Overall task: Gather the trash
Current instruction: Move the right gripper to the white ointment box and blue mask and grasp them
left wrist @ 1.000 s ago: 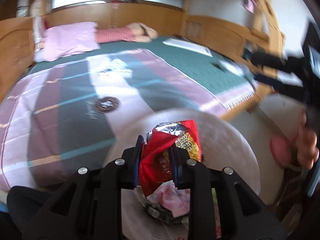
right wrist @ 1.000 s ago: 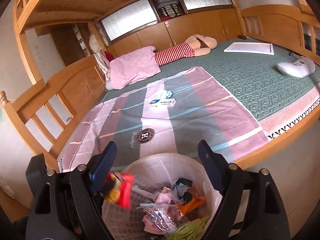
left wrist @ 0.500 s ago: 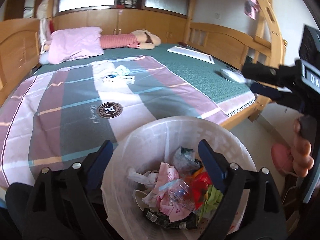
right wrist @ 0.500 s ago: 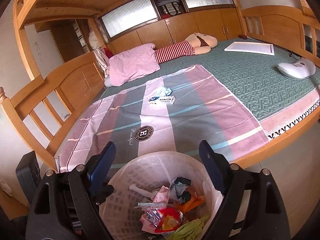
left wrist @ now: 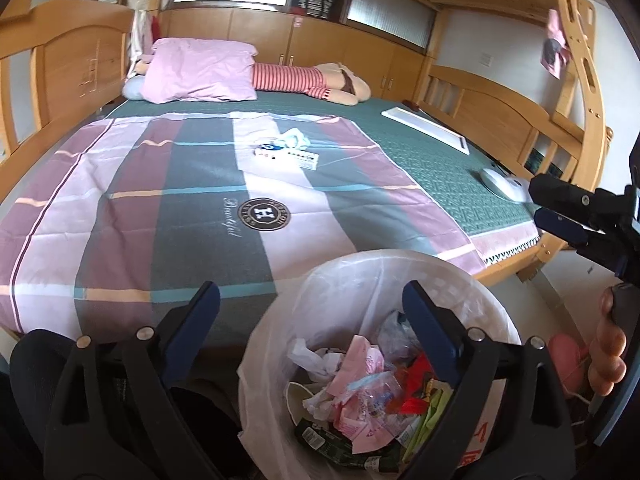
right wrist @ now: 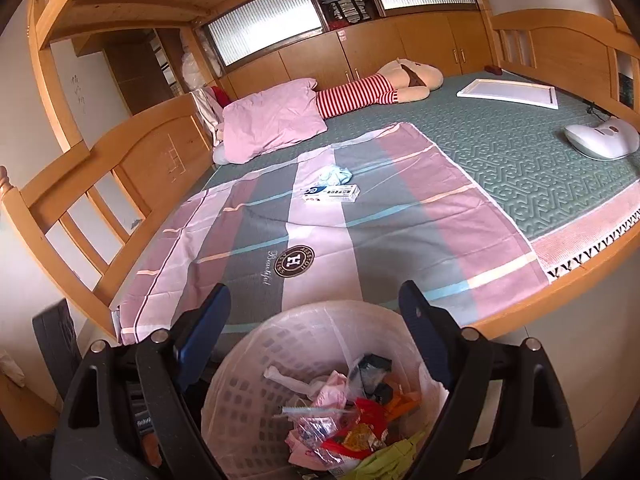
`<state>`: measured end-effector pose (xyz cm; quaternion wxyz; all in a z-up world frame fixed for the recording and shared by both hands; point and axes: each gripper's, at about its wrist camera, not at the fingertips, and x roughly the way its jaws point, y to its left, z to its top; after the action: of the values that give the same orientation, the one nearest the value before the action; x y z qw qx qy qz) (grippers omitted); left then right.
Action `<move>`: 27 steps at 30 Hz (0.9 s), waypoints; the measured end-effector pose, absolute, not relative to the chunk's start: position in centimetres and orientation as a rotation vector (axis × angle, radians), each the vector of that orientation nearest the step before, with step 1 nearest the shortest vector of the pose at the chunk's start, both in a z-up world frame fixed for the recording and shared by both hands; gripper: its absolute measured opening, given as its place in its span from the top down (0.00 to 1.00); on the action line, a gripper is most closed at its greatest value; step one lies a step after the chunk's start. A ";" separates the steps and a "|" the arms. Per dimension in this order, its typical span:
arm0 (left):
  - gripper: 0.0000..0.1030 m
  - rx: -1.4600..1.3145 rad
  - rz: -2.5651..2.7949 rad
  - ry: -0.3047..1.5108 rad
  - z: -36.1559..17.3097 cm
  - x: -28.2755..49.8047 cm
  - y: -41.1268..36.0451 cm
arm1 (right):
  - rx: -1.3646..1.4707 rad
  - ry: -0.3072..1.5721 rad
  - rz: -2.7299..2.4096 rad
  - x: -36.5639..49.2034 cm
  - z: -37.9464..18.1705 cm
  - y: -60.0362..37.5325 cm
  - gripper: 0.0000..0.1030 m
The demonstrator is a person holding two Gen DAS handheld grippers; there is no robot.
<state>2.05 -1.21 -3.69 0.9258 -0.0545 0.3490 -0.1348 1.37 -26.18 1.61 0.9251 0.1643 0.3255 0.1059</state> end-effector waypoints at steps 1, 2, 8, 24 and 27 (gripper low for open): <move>0.09 -0.117 -0.268 0.713 -3.7 2.2 -0.9 | 0.338 0.665 0.214 2.1 2.0 -26.1 0.18; 0.09 -0.123 -0.249 0.711 -3.8 2.5 -0.4 | 0.339 0.658 0.217 2.8 2.3 -26.0 0.18; 0.08 -0.219 -0.135 0.750 -5.4 5.2 3.4 | 0.299 0.678 0.267 11.6 3.4 -23.7 0.15; 0.04 -0.348 -0.119 0.789 -10.6 11.1 9.5 | 0.510 1.007 0.021 43.4 -10.5 -19.6 0.14; 0.04 -0.342 -0.148 0.833 -11.2 11.9 8.5 | 0.480 1.033 -0.034 47.0 -12.7 -18.6 0.14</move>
<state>11.88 8.53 -11.19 0.8976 -0.1653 0.4024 -0.0716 46.97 -18.58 -12.66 0.8420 0.2272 0.4890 -0.0163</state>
